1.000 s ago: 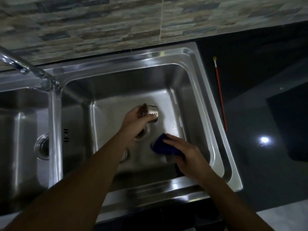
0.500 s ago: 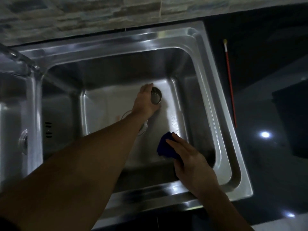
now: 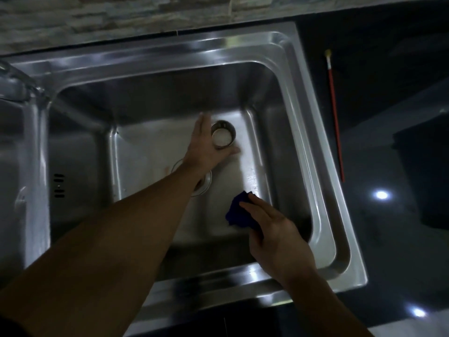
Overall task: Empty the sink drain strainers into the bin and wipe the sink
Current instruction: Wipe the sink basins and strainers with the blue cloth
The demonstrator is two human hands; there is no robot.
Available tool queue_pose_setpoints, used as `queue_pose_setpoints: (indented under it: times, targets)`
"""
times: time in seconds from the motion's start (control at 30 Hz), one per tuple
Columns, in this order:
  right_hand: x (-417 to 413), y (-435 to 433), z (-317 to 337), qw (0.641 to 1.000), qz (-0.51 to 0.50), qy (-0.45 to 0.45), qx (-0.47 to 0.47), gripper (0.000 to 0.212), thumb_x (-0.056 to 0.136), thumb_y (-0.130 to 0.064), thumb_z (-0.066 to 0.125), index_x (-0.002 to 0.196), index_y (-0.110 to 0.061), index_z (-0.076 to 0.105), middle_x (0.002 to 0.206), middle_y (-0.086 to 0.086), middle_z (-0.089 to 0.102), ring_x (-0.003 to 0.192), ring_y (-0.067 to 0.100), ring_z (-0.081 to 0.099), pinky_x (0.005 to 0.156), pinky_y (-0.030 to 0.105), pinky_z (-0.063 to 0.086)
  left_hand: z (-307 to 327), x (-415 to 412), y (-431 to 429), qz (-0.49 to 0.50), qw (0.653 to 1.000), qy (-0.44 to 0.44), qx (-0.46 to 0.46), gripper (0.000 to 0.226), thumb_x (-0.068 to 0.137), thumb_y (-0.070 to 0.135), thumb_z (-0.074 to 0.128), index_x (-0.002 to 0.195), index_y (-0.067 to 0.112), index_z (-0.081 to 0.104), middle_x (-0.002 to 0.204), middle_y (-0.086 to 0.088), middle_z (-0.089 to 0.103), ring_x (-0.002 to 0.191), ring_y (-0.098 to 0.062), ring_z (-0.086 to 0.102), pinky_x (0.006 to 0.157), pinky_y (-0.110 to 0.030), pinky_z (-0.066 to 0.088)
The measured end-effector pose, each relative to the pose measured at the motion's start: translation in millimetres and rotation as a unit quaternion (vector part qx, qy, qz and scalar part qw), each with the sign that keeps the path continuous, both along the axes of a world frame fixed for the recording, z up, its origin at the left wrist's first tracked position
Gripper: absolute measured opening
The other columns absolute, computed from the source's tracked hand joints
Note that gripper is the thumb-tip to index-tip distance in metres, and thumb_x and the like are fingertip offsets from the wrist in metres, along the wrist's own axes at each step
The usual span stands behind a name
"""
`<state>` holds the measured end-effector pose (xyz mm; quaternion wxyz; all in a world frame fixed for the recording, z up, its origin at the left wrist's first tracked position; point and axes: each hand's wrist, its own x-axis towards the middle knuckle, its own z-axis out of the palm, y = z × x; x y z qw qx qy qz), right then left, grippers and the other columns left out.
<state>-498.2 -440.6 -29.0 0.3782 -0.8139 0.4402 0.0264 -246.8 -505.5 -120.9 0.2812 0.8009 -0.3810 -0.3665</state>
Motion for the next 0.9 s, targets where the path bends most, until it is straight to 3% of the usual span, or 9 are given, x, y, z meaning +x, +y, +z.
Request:
queue_pose_setpoints:
  times: [0.1, 0.17, 0.23, 0.37, 0.47, 0.63, 0.77, 0.9]
  targets:
    - [2, 0, 4, 1.0, -0.005, 0.007, -0.002, 0.06, 0.091, -0.022, 0.059, 0.146, -0.039, 0.043, 0.156, -0.011, 0.041, 0.134, 0.015, 0.051, 0.11, 0.04, 0.047, 7, 6, 47, 0.014, 0.997, -0.069, 0.014, 0.086, 0.094, 0.053, 0.06, 0.159, 0.012, 0.021, 0.165, -0.012, 0.024, 0.152, -0.029, 0.025, 0.125, -0.044, 0.025]
    - [2, -1, 7, 1.0, -0.006, 0.011, -0.001, 0.061, 0.09, -0.02, 0.06, 0.146, -0.038, 0.044, 0.155, -0.011, 0.043, 0.134, 0.015, 0.05, 0.112, 0.04, 0.045, 12, 18, 90, -0.045, 0.99, -0.129, 0.038, 0.071, 0.097, 0.051, 0.055, 0.153, 0.013, 0.032, 0.156, -0.011, 0.038, 0.143, -0.03, 0.039, 0.119, -0.048, 0.033]
    - [2, -1, 8, 1.0, -0.009, 0.018, 0.001, 0.063, 0.09, -0.017, 0.06, 0.148, -0.036, 0.044, 0.155, -0.01, 0.043, 0.135, 0.014, 0.049, 0.113, 0.041, 0.043, 18, 32, 134, -0.122, 0.977, -0.155, 0.077, 0.074, 0.089, 0.058, 0.061, 0.148, 0.018, 0.037, 0.15, -0.005, 0.045, 0.136, -0.026, 0.045, 0.116, -0.045, 0.036]
    - [2, -2, 9, 1.0, -0.011, 0.02, -0.004, 0.059, 0.091, -0.015, 0.059, 0.147, -0.028, 0.048, 0.151, -0.004, 0.048, 0.133, 0.018, 0.051, 0.113, 0.043, 0.043, 32, 46, 188, -0.204, 0.95, -0.133, 0.196, 0.109, 0.06, 0.089, 0.059, 0.147, 0.031, 0.027, 0.148, 0.003, 0.036, 0.125, -0.022, 0.049, 0.105, -0.045, 0.046]
    - [5, 0, 12, 1.0, -0.011, 0.009, -0.013, 0.057, 0.09, -0.012, 0.059, 0.145, -0.023, 0.051, 0.148, 0.002, 0.052, 0.129, 0.023, 0.055, 0.11, 0.046, 0.045, 33, 47, 205, -0.231, 0.932, -0.12, 0.251, 0.106, 0.064, 0.074, 0.072, 0.149, 0.035, 0.021, 0.153, 0.001, 0.027, 0.131, -0.026, 0.044, 0.104, -0.05, 0.047]
    - [9, 1, 15, 0.999, -0.026, 0.006, -0.028, 0.055, 0.089, -0.009, 0.059, 0.142, -0.022, 0.055, 0.143, 0.003, 0.057, 0.125, 0.023, 0.058, 0.11, 0.043, 0.046, 31, 46, 210, -0.184, 0.949, -0.136, 0.215, 0.084, 0.078, 0.041, 0.078, 0.146, 0.027, 0.031, 0.14, -0.004, 0.041, 0.124, -0.03, 0.053, 0.098, -0.047, 0.051]
    - [8, 3, 16, 0.999, -0.023, 0.015, -0.033, 0.053, 0.09, -0.008, 0.059, 0.141, -0.02, 0.055, 0.141, 0.003, 0.058, 0.125, 0.022, 0.057, 0.11, 0.041, 0.046, 40, 51, 218, -0.079, 0.983, -0.063, 0.153, 0.089, 0.077, 0.038, 0.082, 0.151, 0.024, 0.033, 0.147, -0.007, 0.046, 0.131, -0.031, 0.051, 0.109, -0.044, 0.046]
    - [9, 2, 18, 0.999, -0.022, 0.023, -0.033, 0.053, 0.091, -0.011, 0.059, 0.142, -0.022, 0.053, 0.14, 0.003, 0.059, 0.124, 0.019, 0.057, 0.11, 0.04, 0.046, 63, 52, 229, 0.011, 0.994, 0.018, 0.11, 0.075, 0.076, 0.038, 0.085, 0.14, 0.028, 0.046, 0.133, -0.005, 0.062, 0.115, -0.021, 0.062, 0.099, -0.029, 0.05]
